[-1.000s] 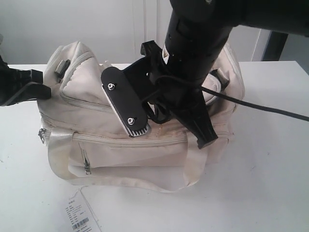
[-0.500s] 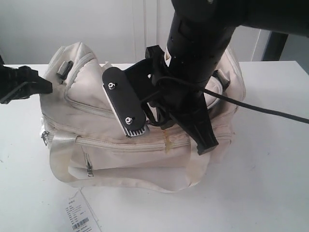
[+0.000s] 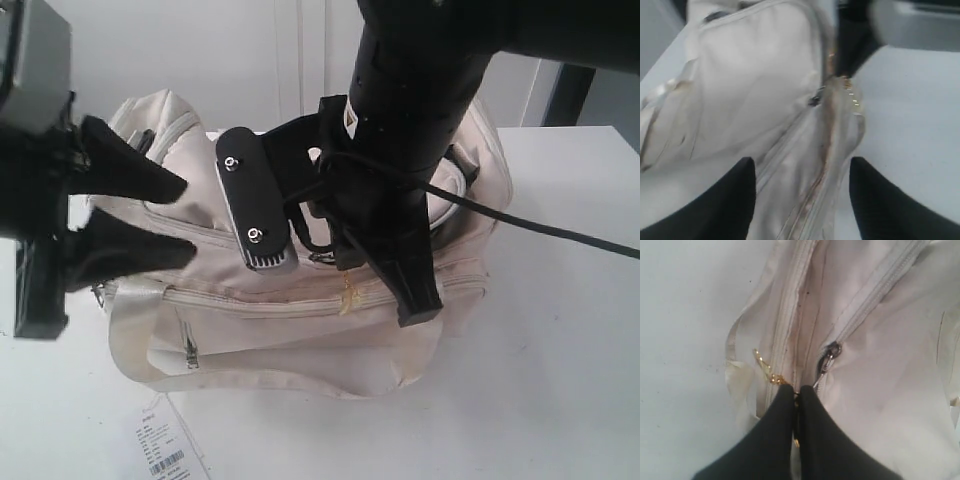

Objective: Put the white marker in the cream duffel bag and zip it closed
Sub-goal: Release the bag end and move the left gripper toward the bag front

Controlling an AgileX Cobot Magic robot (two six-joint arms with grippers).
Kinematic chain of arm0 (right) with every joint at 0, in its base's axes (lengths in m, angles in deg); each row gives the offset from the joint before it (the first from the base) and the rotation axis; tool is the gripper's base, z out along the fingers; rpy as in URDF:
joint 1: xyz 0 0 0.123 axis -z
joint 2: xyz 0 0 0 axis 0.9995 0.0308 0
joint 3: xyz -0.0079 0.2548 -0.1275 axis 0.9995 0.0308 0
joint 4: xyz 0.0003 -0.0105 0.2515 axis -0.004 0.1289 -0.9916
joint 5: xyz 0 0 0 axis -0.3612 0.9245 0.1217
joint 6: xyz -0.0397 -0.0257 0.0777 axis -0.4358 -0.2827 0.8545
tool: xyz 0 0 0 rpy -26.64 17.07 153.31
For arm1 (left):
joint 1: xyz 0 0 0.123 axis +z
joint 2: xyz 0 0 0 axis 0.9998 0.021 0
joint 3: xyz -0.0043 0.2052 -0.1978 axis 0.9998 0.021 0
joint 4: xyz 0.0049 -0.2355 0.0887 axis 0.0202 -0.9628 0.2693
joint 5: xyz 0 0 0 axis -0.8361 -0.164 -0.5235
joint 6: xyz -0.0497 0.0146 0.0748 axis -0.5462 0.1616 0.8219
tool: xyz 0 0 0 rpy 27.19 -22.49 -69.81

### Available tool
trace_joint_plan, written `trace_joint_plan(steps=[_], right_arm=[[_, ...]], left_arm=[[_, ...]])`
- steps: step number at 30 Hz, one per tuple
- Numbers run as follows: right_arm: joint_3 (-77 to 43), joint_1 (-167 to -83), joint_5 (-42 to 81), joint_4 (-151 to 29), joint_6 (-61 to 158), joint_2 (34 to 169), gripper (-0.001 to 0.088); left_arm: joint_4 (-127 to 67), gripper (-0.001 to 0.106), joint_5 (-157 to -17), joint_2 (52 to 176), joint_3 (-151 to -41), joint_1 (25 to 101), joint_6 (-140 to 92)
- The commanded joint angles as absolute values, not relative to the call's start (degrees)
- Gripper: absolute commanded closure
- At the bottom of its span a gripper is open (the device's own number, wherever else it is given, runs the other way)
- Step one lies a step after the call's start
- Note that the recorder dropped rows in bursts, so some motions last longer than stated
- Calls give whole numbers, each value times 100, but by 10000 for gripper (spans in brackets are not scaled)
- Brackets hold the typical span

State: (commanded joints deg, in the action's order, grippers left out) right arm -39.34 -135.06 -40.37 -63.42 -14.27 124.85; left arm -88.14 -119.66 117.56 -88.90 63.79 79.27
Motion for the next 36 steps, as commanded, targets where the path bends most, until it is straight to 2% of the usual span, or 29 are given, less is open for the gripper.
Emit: trace_joint_plan(steps=[2,8,18,20,22,25,36], right_arm=[[-3934,-13506,-4037,-6342,-1448,12485,868],[-3934,-13506,-3965,-6342,-1447,12485,868],[-3934,-13506,-3950,-6342,-1426,12485,868],[-3934,-13506,-3950,-6342,-1426,12485,868],[-3934,-13506,-3950,-6342,-1426,12485,868],[-3934,-13506,-3950,-6342,-1426,12485,868],[-3934,-13506,-4004,-6342,533,12324,868]], left_arm=[[-8814,462,-11278,12049,-8766,6110,8210],[-9500,462,-10143,12684,-8837,5947,8633],[-9822,482,-10541,13206,-8988,5947,8776],[-9822,575,-10393,13206,-8988,5947,8752],[-9822,728,-10336,13206,-8988,5947,8752],[-9822,1034,-10363,13206,-8988,5947,8752],[-9804,1053,-10289,12873,-8988,5947,8580]])
